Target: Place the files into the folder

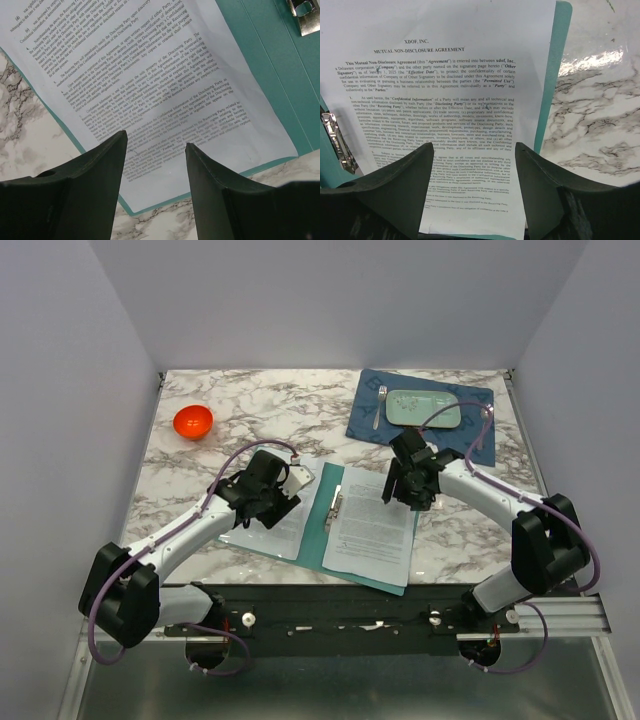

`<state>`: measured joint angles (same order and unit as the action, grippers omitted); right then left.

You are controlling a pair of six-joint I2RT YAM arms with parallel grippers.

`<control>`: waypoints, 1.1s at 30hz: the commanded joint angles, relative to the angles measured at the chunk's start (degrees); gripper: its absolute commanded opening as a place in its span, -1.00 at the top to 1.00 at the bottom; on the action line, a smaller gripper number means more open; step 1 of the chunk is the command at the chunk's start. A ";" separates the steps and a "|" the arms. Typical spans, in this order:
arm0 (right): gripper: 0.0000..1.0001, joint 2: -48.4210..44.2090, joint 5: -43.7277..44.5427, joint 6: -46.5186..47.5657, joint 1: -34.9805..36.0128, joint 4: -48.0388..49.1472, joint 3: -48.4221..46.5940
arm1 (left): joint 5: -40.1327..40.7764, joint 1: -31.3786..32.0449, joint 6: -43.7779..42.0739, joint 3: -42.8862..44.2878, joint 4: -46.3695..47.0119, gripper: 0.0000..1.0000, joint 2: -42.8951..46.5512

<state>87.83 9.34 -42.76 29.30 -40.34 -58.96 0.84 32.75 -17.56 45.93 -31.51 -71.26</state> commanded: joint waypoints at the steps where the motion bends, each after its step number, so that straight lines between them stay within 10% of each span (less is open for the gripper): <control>1: -0.49 -2.05 -0.12 -1.53 0.41 -1.76 1.39 | 0.74 0.38 -0.28 0.03 -0.40 -0.28 1.22; 33: -0.49 -8.29 -2.22 -13.49 10.86 3.86 17.21 | 0.39 0.38 0.33 0.65 -0.75 -0.28 0.86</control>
<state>78.83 8.12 -53.56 38.76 -37.78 -41.39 0.84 32.75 -17.50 45.93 -31.70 -71.24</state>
